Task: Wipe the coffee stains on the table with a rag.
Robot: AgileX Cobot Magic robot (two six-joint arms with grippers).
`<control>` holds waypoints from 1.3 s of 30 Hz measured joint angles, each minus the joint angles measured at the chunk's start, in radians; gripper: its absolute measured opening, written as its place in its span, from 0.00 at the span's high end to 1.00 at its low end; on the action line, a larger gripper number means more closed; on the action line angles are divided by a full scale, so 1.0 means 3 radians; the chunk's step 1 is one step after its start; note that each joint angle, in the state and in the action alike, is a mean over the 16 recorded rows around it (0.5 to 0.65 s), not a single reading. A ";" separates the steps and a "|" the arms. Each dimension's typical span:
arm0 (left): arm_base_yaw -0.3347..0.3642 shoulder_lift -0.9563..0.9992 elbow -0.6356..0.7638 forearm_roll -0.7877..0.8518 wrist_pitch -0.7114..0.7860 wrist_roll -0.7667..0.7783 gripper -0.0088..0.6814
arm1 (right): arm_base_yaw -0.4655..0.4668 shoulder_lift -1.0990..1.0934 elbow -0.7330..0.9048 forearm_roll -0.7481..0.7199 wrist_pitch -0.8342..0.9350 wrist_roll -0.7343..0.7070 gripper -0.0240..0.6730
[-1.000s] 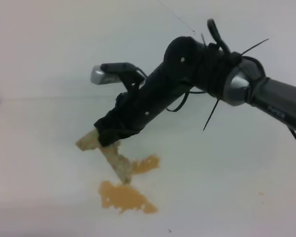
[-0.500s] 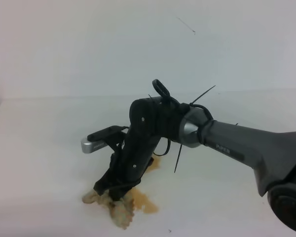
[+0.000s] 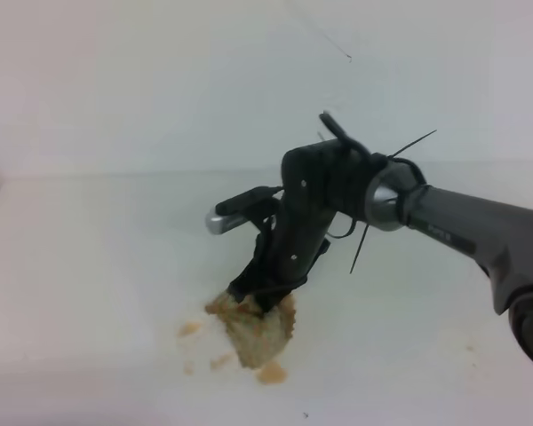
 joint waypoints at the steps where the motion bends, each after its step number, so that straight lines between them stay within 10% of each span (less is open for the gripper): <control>1: 0.0000 0.0000 0.0000 0.0000 0.0000 0.0000 0.99 | -0.0040 -0.0001 0.0000 -0.0002 -0.0003 -0.0003 0.93; 12: 0.0000 0.0000 0.0000 0.0000 0.0000 0.0000 0.99 | -0.0282 -0.0166 0.0002 0.0335 -0.0012 -0.0462 0.93; 23: 0.0000 0.0000 0.0000 0.0000 0.0000 0.0000 0.99 | 0.0118 -0.0406 0.0003 0.0903 -0.0067 -0.1025 0.93; 39: 0.0000 0.0000 0.0000 0.0000 0.0000 0.0000 0.99 | 0.0397 0.0050 -0.0004 0.0632 -0.0666 -0.0518 0.93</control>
